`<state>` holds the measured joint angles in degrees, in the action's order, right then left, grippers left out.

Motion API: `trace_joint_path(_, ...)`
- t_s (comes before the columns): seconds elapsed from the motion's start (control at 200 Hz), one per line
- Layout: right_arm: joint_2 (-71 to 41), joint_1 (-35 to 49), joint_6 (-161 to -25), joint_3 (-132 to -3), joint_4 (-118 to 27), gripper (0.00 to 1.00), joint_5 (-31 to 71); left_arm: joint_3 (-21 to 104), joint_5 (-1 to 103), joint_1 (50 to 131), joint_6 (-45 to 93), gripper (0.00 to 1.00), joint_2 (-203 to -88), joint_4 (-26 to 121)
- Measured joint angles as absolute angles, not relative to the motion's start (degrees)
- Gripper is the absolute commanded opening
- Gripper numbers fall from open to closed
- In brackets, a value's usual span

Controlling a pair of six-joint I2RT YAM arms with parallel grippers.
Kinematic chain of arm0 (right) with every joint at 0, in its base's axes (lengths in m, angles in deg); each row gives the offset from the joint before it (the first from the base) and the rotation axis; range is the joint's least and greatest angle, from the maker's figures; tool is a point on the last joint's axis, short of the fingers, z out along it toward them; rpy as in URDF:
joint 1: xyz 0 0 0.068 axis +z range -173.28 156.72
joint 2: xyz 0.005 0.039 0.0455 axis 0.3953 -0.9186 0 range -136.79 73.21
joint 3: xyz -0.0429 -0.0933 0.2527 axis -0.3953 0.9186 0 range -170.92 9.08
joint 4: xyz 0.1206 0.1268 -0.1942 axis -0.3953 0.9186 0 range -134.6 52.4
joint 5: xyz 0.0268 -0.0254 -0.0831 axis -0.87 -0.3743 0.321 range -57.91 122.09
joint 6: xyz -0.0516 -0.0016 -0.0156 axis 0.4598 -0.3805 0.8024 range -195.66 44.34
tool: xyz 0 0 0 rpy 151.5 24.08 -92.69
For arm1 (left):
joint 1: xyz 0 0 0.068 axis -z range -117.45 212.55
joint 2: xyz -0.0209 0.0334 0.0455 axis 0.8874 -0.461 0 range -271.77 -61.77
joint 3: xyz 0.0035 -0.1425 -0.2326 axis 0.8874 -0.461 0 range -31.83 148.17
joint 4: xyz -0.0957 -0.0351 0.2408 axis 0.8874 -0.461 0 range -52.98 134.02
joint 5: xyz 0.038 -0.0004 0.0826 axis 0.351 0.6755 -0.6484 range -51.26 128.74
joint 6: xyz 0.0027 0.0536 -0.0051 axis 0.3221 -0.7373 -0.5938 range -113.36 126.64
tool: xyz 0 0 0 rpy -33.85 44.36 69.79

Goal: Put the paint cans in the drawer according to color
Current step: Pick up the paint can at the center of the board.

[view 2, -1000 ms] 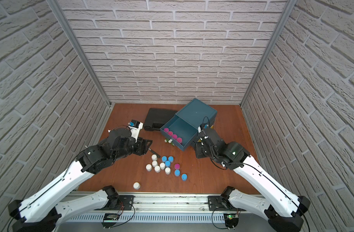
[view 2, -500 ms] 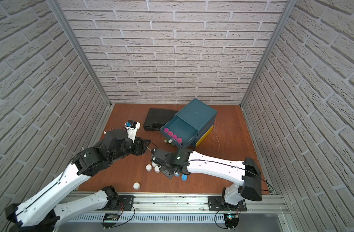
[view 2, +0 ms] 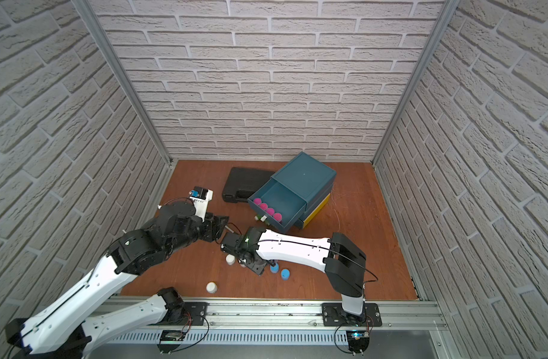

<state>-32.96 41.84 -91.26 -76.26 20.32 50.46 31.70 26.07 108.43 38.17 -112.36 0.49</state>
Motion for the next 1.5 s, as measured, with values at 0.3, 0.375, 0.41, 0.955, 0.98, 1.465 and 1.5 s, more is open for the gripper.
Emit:
trace_joint_path(0.3, -36.3, 39.9, -90.3, -77.1, 20.3, 0.67, 50.4, 31.7, 25.6, 108.4, 38.1, 0.66, -113.1, 0.4)
trace_joint_path(0.375, -37.0, 39.6, -90.3, -77.1, 20.3, 0.67, 50.4, 31.7, 25.4, 108.4, 37.9, 0.66, -113.2, 0.3)
trace_joint_path(0.41, -37.1, 39.5, -90.3, -77.1, 20.2, 0.66, 50.4, 31.7, 25.2, 108.4, 37.8, 0.66, -113.2, 0.2)
trace_joint_path(0.955, -36.9, 39.4, -91.5, -76.3, 21.6, 0.64, 52.8, 31.7, 24.4, 108.4, 37.5, 0.66, -113.7, -0.2)
trace_joint_path(0.98, -36.9, 39.4, -91.5, -76.2, 21.7, 0.64, 52.9, 31.7, 24.2, 108.4, 37.5, 0.65, -113.7, -0.3)
trace_joint_path(1.465, -36.6, 37.2, -91.8, -72.8, 23.6, 0.65, 52.0, 35.9, 12.0, 108.6, 42.8, 0.66, -110.6, -13.6)
trace_joint_path(1.5, -36.6, 37.1, -91.8, -72.7, 23.6, 0.65, 51.9, 36.5, 11.2, 108.5, 43.4, 0.66, -110.6, -14.7)
